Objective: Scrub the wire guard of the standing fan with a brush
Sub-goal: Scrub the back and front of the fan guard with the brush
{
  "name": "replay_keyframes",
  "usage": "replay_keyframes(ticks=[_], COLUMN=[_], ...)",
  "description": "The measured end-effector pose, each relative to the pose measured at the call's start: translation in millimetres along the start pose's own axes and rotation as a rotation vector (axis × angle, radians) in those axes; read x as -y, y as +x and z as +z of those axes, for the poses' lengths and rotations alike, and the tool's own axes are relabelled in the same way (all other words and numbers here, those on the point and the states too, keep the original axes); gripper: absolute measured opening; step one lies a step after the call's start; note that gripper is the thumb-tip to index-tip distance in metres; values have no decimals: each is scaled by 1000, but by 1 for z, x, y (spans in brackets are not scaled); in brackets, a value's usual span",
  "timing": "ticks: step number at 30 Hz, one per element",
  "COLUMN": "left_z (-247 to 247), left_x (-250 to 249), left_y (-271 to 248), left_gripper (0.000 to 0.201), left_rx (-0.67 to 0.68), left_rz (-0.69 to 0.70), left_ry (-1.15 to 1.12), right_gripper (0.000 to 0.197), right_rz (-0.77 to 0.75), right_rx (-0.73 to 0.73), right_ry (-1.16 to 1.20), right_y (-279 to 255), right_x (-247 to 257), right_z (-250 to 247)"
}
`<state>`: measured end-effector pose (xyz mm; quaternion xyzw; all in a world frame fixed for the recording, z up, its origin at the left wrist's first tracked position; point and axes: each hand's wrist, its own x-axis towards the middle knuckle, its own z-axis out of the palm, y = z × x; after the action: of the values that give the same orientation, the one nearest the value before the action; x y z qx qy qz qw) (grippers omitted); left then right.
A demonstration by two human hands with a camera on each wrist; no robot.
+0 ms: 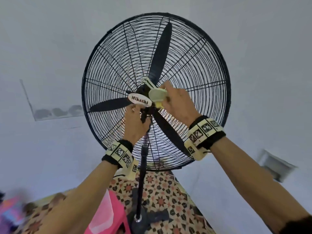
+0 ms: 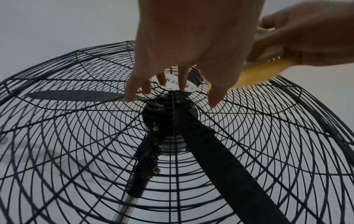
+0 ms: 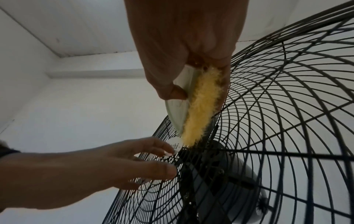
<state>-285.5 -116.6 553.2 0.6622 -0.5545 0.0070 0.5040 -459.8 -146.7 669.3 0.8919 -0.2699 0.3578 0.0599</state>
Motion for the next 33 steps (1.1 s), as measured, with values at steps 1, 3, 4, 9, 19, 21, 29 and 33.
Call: replay_keyframes(ticks=[1, 3, 4, 9, 19, 21, 29, 33], left_z=[6, 15, 19, 37, 43, 41, 40, 42], left_x=[0, -5, -8, -13, 0, 0, -2, -2], left_y=[1, 4, 4, 1, -7, -7, -9, -9], left_gripper=[55, 69, 78, 106, 100, 99, 94, 96], left_rx=[4, -1, -7, 8, -68, -73, -118, -111], left_rz=[-4, -29, -55, -207, -149, -146, -76, -77], left_ry=[27, 49, 82, 197, 198, 196, 186, 211], right_gripper=[31, 34, 34, 67, 33, 29, 19, 31], right_rz=[24, 71, 102, 175, -93, -115, -126, -158], right_rx=[8, -9, -31, -75, 215, 187, 213, 231], right_ry=[13, 33, 52, 241, 94, 157, -117, 35], right_y=[3, 7, 7, 6, 23, 27, 18, 12], right_x=[1, 2, 2, 0, 8, 10, -9, -7], right_z=[0, 1, 2, 2, 14, 16, 4, 4])
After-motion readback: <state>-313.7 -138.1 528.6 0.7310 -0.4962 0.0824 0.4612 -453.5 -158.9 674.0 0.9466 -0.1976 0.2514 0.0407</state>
